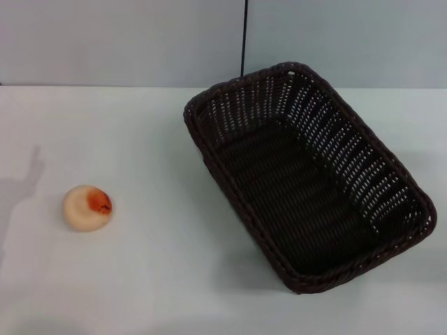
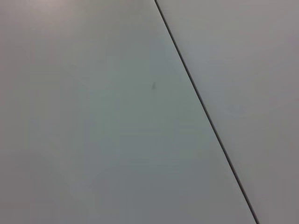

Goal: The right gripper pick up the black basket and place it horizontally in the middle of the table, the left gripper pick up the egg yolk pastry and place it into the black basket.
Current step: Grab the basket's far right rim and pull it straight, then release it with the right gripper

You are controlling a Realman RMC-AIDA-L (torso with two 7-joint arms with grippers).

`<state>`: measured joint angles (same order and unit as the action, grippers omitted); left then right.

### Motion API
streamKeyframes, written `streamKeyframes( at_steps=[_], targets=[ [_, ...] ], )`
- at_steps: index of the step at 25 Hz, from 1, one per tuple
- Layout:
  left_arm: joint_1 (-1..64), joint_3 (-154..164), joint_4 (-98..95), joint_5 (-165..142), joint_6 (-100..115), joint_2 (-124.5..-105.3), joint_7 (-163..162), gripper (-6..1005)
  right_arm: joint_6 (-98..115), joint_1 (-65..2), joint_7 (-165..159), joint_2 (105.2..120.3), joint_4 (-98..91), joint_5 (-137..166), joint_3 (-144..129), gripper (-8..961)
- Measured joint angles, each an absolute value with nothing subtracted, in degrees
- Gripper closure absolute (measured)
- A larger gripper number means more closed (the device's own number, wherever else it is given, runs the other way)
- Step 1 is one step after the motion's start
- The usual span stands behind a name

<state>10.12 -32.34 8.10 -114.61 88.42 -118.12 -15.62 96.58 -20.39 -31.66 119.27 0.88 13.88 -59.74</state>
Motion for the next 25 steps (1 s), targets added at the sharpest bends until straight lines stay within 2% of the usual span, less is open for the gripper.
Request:
streamKeyframes(
  at_steps=[16, 18, 21, 22, 25],
  targets=[
    [10.29, -29.46, 7.29, -114.7, 88.2, -118.11, -18.02, 153, 96.9, -19.91, -29.71, 119.16, -0.74, 14.17, -60.09, 115],
    [10.29, -29.44, 7.29, -114.7, 87.92, -118.17, -17.97, 153, 96.62, -19.87, -29.37, 118.84, -2.47, 15.72, -60.26, 115],
    [10.62, -29.44, 7.25, -114.7, 86.46, -118.19, -17.68, 153, 94.5, -18.85, -33.08, 117.53, -8.5, 23.67, -60.22, 115],
    [11.0, -29.44, 7.14, -114.7, 84.95, -118.21, -17.54, 153, 89.02, -17.56, -40.66, 116.83, -16.43, 30.09, -60.17, 115],
    [11.28, -29.57, 6.93, -114.68, 83.84, -118.29, -17.49, 153, 81.06, -16.46, -50.73, 116.63, -26.15, 38.02, -60.15, 115]
  ],
)
